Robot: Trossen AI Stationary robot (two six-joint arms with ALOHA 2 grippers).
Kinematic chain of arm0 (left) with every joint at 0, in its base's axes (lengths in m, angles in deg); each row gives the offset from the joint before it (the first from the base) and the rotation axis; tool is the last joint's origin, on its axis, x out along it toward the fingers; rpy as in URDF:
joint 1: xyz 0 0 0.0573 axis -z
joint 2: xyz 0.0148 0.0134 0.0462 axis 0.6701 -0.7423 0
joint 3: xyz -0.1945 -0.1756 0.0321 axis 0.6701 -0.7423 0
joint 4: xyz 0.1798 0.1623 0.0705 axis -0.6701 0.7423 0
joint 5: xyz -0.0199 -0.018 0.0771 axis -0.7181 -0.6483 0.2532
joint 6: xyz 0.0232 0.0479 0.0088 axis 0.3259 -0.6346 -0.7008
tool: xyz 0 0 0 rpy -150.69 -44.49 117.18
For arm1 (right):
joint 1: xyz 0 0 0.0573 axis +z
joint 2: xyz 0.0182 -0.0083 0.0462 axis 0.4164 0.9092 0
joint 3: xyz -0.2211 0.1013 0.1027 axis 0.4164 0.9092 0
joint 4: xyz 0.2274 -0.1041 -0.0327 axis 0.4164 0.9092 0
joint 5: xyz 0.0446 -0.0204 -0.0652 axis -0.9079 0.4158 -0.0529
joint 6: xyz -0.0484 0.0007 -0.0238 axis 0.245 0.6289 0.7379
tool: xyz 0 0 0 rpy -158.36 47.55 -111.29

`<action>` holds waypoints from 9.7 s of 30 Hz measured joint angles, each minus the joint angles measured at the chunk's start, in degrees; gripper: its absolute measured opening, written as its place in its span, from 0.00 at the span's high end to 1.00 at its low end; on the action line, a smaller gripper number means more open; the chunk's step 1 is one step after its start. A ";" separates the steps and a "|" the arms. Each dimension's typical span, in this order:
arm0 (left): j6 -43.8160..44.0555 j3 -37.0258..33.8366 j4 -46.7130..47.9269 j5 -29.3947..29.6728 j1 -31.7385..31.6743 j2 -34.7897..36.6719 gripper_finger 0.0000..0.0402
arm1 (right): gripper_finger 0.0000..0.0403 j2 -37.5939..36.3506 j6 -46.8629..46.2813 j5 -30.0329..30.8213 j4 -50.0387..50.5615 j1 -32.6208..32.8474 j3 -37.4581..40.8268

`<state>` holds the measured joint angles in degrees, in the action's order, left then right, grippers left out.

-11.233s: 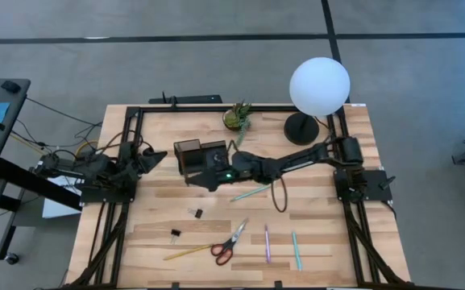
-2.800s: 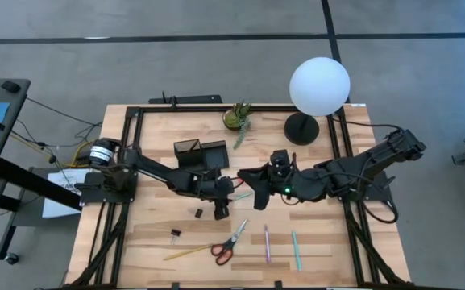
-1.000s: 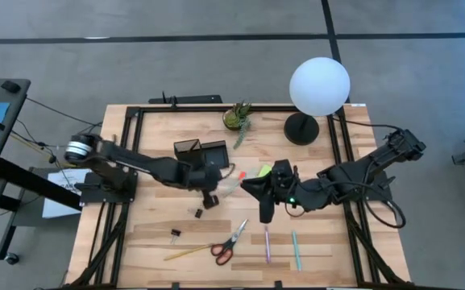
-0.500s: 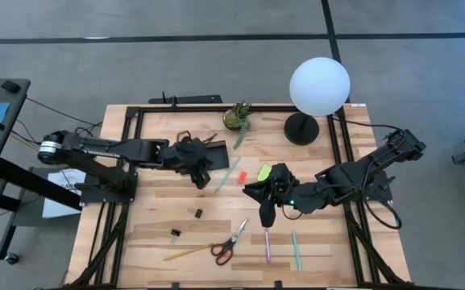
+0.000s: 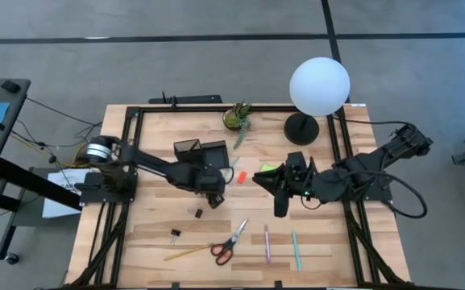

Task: Pick and place office supplies into organizer
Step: Put the blue pencil into the black desk organizer

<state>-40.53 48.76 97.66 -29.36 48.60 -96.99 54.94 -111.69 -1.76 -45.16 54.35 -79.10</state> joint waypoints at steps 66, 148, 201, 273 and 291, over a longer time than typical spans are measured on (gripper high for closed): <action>-9.00 -6.71 -7.69 -6.85 2.36 8.42 1.00 | 0.95 25.49 34.51 -37.33 14.12 -26.48 0.07; 19.38 -11.56 -33.16 33.36 24.00 -11.40 0.98 | 0.87 21.75 50.81 -51.28 26.39 -35.75 0.04; -36.77 28.32 65.49 8.80 -12.77 13.24 0.99 | 0.98 21.79 40.32 -47.87 24.53 -27.16 0.17; -76.50 37.66 65.28 27.38 -14.45 -1.94 1.00 | 0.98 21.75 42.31 -48.04 29.44 -29.15 0.17; -92.16 37.59 65.26 30.81 -10.29 -1.70 1.00 | 0.98 21.75 42.53 -48.17 26.70 -29.12 0.24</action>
<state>-132.68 86.36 162.92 1.45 38.31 -98.69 76.68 -69.17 -49.94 -18.46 25.23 -78.86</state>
